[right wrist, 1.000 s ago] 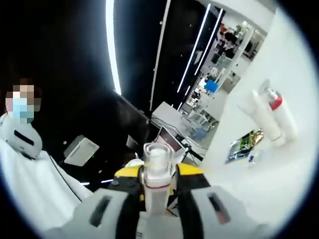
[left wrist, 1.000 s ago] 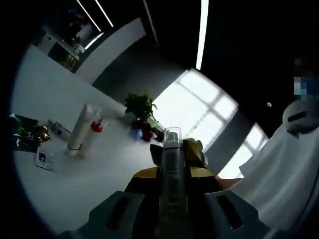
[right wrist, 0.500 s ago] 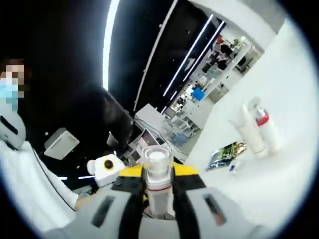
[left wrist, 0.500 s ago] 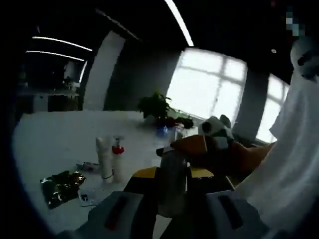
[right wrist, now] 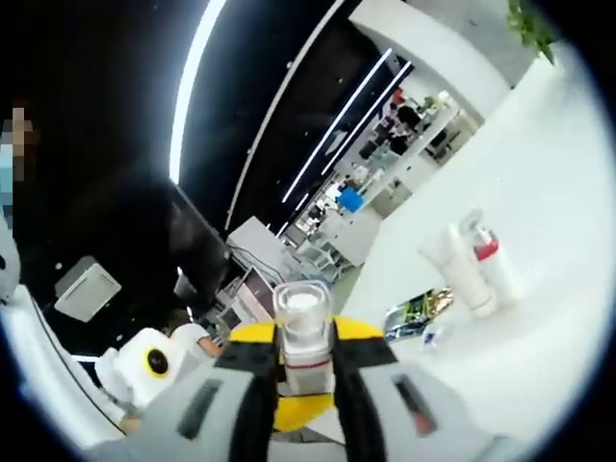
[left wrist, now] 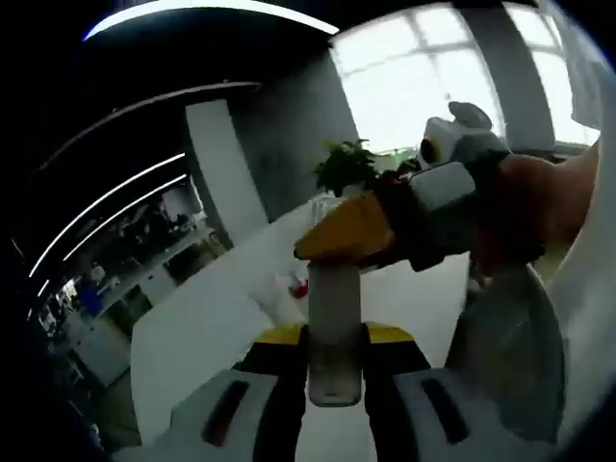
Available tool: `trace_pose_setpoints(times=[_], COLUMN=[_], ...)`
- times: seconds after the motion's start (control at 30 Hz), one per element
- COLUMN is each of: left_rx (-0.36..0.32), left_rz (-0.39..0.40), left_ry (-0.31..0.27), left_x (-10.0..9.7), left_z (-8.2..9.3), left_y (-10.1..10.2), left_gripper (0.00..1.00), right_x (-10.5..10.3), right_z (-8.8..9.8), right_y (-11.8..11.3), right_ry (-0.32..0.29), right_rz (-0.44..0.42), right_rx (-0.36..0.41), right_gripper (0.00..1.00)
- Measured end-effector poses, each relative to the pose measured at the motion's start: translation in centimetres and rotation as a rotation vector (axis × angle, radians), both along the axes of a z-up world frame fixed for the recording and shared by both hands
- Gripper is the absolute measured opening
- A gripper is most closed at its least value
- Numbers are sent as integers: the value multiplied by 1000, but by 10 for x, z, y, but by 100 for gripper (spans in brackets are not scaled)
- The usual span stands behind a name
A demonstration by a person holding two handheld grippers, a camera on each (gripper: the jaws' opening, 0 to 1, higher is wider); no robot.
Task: Arrange the skincare products in the storage area until every visible bottle or jar stands upright without overlapping.
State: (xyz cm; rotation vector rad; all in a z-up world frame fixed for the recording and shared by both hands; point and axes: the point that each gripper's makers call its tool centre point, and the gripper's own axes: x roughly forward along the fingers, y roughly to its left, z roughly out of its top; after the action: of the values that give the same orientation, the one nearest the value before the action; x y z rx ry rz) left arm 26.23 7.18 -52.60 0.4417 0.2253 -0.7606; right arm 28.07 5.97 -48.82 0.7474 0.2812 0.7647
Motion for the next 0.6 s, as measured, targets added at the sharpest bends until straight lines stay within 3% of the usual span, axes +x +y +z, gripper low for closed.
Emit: trace_pose_setpoints(times=[0.1,0.27,0.33,0.4,0.47,0.53,0.6], left_rx=[-102,-125,-192,-324,-415,-424,-433], left_rz=[5,-15,-24,-67,-117,-148,-215], left_ry=[112,131,181,276,327,316,357], left_x=[-3,-2,-4,-9,-12,-13,-22], left_z=[-5,-2,-1,4,11,17,22], left_y=[-2,-1,-4,-9,-11,-9,-11], left_gripper=[18,17,17,17,17,17,17], right_x=[0,-1,-1,-1,-3,-7,-14], right_z=[-3,0,2,6,13,22,28], right_y=[-2,-2,-1,-1,0,2,4], right_ry=[0,-9,-26,-40,-60,-104,-145], right_rz=[5,20,25,35,69,124,197], right_rx=[-25,-20,-25,-27,-15,-14,-27], right_gripper=[20,20,20,21,22,22,23])
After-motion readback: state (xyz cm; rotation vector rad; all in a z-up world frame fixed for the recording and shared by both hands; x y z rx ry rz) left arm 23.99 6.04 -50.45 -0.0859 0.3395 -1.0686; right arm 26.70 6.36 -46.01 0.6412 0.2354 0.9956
